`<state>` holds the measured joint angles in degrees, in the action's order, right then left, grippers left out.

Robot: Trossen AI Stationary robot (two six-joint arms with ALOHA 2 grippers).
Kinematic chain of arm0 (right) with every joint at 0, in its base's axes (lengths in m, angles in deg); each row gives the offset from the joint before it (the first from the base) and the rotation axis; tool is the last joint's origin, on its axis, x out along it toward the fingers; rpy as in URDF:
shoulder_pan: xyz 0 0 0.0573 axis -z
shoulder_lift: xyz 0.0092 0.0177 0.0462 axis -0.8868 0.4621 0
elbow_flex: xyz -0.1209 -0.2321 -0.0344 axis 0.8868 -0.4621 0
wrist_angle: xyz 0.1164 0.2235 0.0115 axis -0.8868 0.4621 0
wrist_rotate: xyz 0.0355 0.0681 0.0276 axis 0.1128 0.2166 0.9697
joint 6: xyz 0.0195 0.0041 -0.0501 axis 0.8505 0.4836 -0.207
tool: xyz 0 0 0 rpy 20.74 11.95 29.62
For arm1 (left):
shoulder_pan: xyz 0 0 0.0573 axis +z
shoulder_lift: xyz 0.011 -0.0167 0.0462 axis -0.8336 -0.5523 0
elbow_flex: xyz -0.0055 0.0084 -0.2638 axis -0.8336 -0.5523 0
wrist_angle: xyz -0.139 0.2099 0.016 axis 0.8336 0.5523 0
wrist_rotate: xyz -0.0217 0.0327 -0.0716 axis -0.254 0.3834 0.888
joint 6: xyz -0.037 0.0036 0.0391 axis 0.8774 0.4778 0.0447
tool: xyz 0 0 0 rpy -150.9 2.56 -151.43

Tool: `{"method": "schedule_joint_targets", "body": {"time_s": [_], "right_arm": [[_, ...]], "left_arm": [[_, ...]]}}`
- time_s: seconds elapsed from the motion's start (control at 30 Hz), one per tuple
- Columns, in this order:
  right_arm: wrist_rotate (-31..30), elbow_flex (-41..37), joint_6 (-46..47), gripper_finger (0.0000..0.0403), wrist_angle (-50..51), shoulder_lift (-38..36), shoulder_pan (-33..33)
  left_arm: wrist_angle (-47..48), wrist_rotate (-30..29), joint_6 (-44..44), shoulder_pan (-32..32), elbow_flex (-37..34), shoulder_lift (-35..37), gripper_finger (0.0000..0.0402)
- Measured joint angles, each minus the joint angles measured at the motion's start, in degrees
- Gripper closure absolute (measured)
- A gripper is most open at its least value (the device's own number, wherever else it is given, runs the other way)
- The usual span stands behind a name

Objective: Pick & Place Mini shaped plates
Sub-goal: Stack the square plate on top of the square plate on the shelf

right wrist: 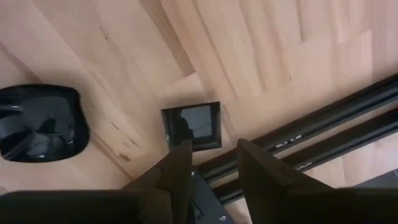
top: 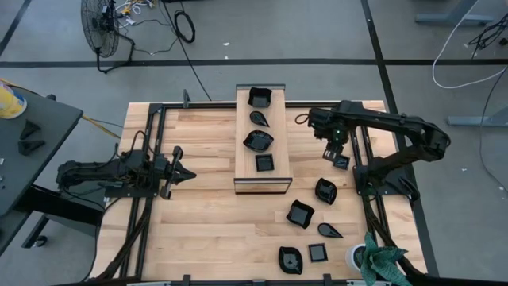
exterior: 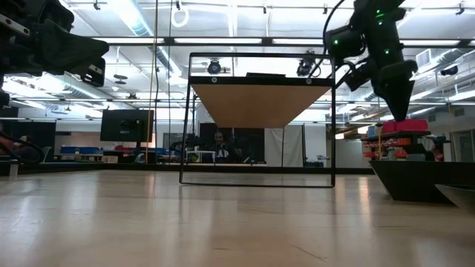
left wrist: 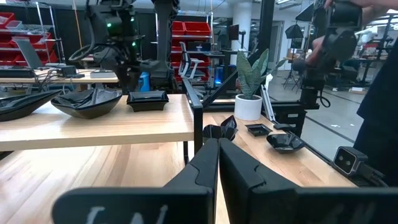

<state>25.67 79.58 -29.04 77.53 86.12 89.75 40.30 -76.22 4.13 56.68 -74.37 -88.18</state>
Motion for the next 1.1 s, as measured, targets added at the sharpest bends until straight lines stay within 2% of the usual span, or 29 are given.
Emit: {"method": "schedule_joint_targets", "body": {"time_s": [0.17,0.4,0.6,0.87,1.1], "right_arm": [[2.0,0.0,-4.5,0.0262,-0.5,2.4,1.7],[3.0,0.0,-5.0,0.0202,-1.0,5.2,3.3],[2.8,-4.1,-5.8,0.0168,-5.8,2.8,3.4],[2.9,-12.3,-7.5,0.0163,-6.7,-1.0,4.2],[2.8,-15.8,-13.7,0.0163,-6.8,-1.5,7.9]], "left_arm": [[0.0,0.0,0.0,0.0,0.0,0.0,0.0383],[0.0,0.0,0.0,0.0,0.0,0.0,0.0383],[0.0,0.0,0.0,0.0,0.0,0.0,0.0383],[0.0,0.0,0.0,0.0,0.0,0.0,0.0383],[0.0,0.0,0.0,0.0,0.0,0.0,0.0383]]}}
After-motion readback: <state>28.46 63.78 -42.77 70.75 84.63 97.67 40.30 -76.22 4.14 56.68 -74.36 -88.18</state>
